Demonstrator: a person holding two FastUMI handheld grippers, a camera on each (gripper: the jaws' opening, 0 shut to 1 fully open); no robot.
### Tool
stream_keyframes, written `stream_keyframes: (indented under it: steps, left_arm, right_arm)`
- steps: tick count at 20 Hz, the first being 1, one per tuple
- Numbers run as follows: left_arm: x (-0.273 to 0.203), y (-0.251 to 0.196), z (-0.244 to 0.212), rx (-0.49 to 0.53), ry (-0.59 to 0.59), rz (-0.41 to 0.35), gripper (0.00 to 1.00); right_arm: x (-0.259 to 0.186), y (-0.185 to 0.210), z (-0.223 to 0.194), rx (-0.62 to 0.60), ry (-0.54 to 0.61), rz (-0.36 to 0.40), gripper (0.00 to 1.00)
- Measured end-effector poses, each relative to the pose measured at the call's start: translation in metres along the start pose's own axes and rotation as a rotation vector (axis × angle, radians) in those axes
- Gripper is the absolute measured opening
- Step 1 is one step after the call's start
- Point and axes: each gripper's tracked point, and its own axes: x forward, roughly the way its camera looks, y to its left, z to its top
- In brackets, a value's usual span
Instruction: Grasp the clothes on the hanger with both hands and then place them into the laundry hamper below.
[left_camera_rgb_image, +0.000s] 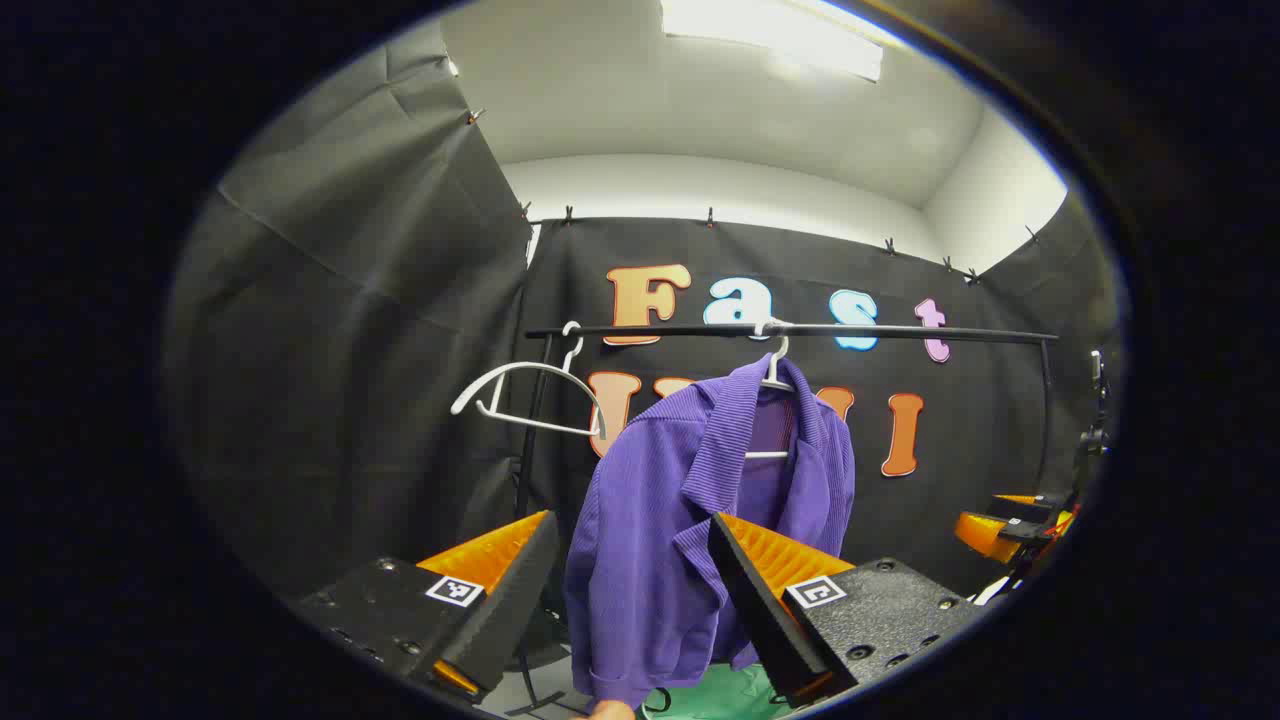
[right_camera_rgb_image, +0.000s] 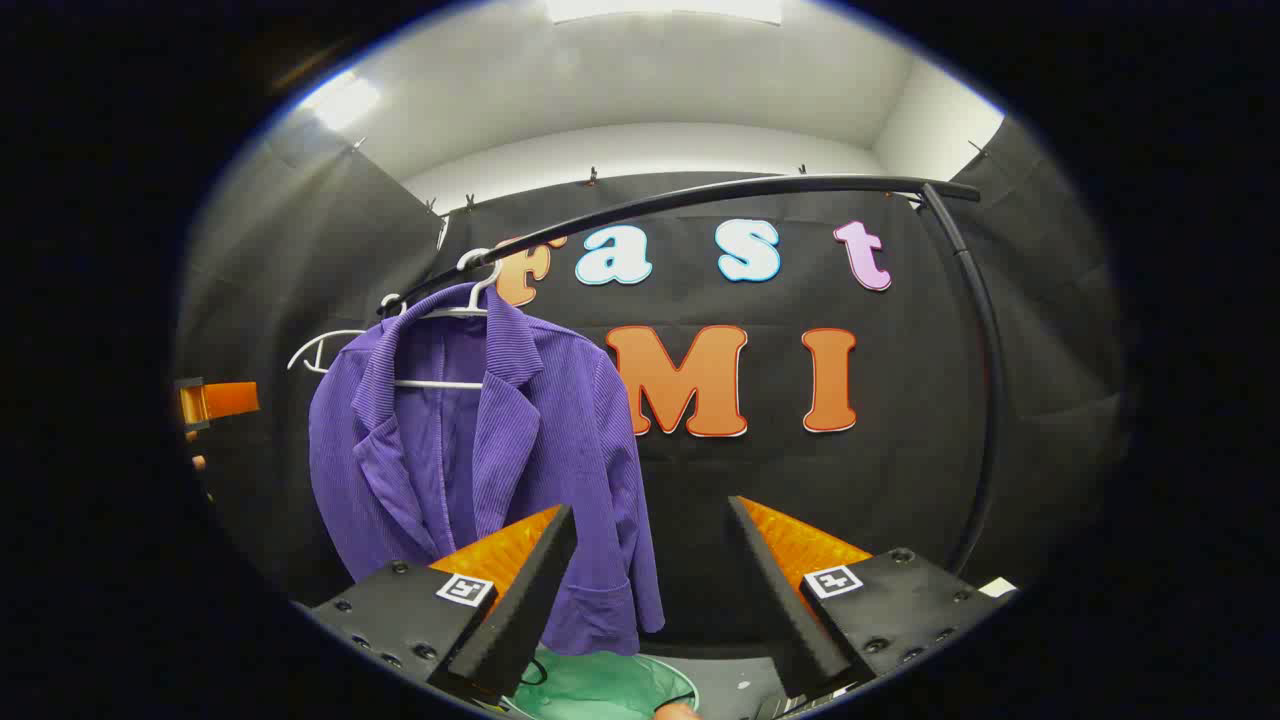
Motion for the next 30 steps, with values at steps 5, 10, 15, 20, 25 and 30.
stream_keyframes:
  steps: [5,10,15,20,25,30]
  left_arm:
    - [0.003,-0.012,-0.012,-0.001,0.035,-0.033,0.95]
    - [0.017,-0.026,-0.029,-0.001,0.08,-0.063,0.95]
    - [0.019,-0.037,-0.038,0.015,0.098,-0.085,0.99]
    - [0.025,-0.053,-0.052,0.017,0.13,-0.108,0.95]
    - [0.041,-0.071,-0.074,-0.008,0.164,-0.134,0.95]
    - [0.066,-0.069,-0.099,0.007,0.187,-0.101,0.95]
  right_arm:
    - [0.008,0.0,-0.006,0.005,0.021,0.005,0.97]
    - [0.018,0.005,-0.016,0.034,0.047,0.021,0.98]
    - [0.026,0.007,-0.022,0.05,0.064,0.023,0.97]
    - [0.041,0.03,-0.025,0.06,0.066,0.07,0.98]
    - [0.059,0.066,-0.032,0.079,0.083,0.153,0.98]
    - [0.082,0.103,-0.047,0.085,0.109,0.223,0.98]
